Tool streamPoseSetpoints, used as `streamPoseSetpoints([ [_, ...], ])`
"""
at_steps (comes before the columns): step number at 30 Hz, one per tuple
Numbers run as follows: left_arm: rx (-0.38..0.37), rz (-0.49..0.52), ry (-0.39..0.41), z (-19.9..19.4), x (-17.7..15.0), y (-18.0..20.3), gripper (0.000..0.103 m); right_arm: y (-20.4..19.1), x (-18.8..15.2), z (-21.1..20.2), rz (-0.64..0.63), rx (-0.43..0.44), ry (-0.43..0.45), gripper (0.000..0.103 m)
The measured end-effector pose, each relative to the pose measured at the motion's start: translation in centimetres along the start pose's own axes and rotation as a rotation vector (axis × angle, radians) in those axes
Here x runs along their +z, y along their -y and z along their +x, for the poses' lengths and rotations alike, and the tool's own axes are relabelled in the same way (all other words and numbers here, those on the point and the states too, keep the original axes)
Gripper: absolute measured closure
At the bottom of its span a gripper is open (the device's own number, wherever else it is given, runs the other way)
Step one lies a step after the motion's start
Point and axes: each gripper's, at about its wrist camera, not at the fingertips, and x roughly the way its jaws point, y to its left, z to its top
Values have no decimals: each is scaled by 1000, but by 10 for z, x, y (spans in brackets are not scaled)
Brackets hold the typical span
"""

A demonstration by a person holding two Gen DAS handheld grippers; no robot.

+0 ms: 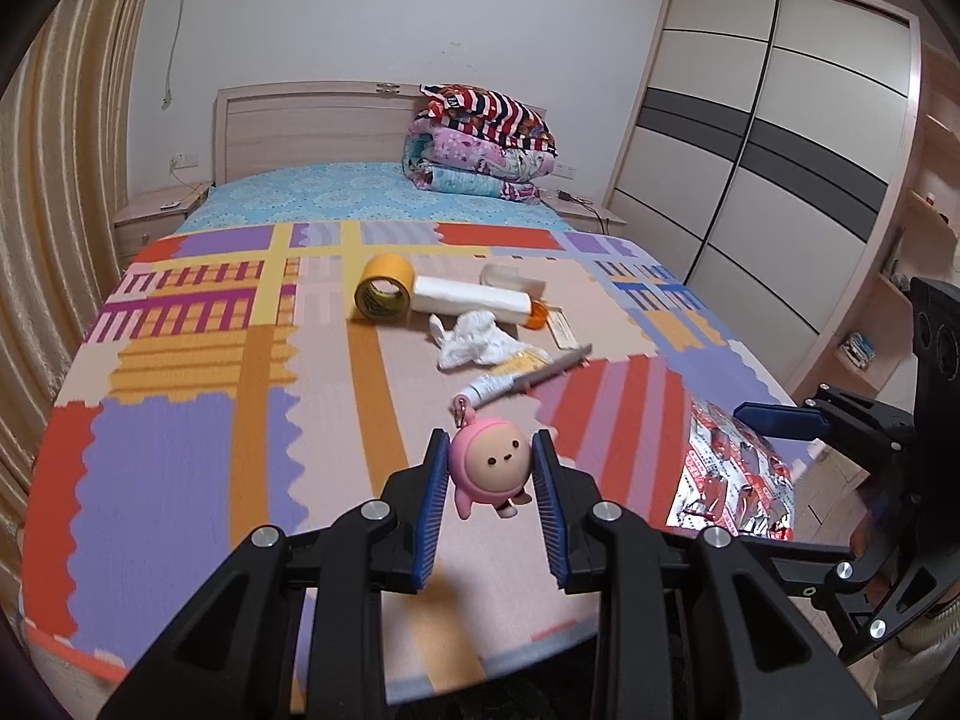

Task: Collect trash
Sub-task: 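Lift both held items and lower them into the black trash bag, then open both tools to drop the doll and blister pack into the bag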

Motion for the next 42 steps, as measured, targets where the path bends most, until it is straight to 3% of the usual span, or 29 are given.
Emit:
streamPoseSetpoints([
  [8, -40, 20, -15, -22, -30, 10, 76, -17, -37, -7, 16, 54, -50, 12],
  [14, -55, 19, -75, -21, -62, 17, 76, -30, -68, 0, -3, 87, -115, 12],
  [30, -62, 16, -355, 56, -151, 21, 76, -46, -140, 74, -16, 106, -354, 12],
  [42, -71, 46, -473, 89, -187, 28, 76, -48, -165, 118, -4, 61, -488, 11],
])
